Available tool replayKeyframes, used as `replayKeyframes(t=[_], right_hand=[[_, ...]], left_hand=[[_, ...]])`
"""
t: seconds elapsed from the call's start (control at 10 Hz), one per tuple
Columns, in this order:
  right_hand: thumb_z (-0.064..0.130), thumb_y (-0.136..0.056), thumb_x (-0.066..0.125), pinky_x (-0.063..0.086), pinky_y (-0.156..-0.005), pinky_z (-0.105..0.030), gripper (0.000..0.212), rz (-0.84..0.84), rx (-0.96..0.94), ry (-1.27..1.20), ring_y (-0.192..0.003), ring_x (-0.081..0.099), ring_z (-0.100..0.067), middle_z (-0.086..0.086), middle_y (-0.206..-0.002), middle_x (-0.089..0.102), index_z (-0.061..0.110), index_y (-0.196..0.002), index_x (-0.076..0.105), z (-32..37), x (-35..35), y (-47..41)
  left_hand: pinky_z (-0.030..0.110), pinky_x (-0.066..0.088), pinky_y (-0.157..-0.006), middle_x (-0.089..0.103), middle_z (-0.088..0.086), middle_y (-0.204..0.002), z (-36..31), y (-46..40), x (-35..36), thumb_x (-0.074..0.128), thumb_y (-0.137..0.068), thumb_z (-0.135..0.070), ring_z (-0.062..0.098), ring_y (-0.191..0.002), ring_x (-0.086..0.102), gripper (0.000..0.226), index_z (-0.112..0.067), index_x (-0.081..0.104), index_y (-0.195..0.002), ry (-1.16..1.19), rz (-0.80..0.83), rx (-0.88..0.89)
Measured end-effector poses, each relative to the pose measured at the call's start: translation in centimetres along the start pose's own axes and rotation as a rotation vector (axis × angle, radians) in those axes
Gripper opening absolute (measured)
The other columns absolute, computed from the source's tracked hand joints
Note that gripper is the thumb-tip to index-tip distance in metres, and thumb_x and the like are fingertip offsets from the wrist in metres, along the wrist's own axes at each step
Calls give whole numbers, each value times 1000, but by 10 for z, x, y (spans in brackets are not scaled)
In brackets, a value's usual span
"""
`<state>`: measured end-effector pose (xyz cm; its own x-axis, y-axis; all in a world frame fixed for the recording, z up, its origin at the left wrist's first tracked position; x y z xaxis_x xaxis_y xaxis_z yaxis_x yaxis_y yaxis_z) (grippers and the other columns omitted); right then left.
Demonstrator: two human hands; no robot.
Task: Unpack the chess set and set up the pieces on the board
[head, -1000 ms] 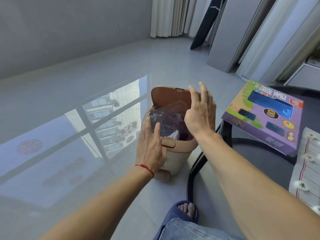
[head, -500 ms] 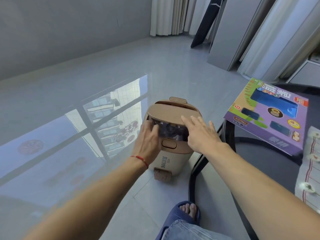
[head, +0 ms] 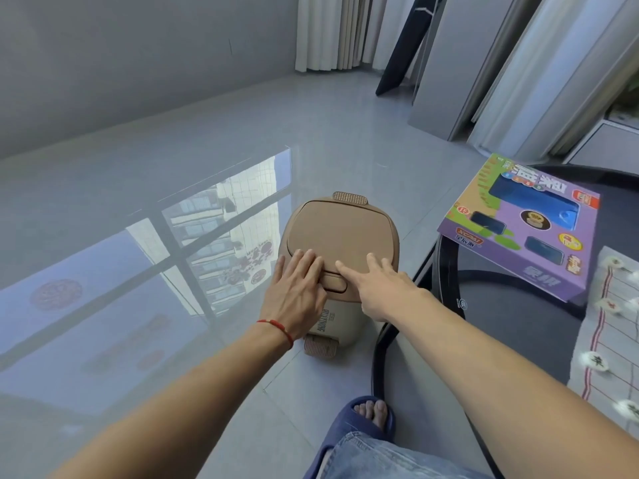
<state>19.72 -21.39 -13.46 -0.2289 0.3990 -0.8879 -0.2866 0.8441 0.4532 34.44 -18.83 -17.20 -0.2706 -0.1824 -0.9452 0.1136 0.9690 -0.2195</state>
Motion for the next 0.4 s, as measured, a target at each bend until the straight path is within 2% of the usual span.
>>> replayKeyframes(t=[0.1, 0.2, 0.3, 0.4], right_hand=[[7, -99, 41, 32, -114, -55, 85, 41, 4, 1, -150, 14, -43, -20, -166, 5, 53, -157, -1, -2, -3, -1], [11, -99, 43, 31, -114, -56, 83, 62, 23, 39, -149, 19, -43, -21, -166, 7, 50, -158, 0, 2, -3, 1], [14, -99, 46, 39, -107, -50, 68, -20, -26, 1, -138, 37, -39, -16, -152, 33, 38, -158, 22, 14, -14, 18], [15, -96, 47, 48, -101, -44, 48, -108, -114, -230, -127, 53, -33, -8, -136, 55, 28, -142, 52, 17, -27, 38]], left_hand=[[49, 18, -122, 35, 6, -158, 1, 4, 8, 26, -93, -39, 26, -149, 26, 63, -13, 40, -149, -52, 105, -4], [49, 26, -117, 41, 8, -149, -2, -4, 5, 23, -92, -41, 29, -141, 35, 61, -12, 43, -142, -109, 172, 17], [45, 41, -100, 46, 4, -130, -4, -10, -9, 23, -85, -38, 29, -125, 43, 53, -13, 48, -124, -43, 180, 21], [44, 44, -100, 51, 13, -129, -22, -4, -26, 32, -84, -30, 34, -120, 49, 48, -9, 52, -122, 91, 102, 40]])
Point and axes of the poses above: each hand's wrist, its own y-axis away from the middle knuckle, its own x-axis out of the palm, z = x × y, the point moved 6 cm from there along -y, towards the middle knuckle
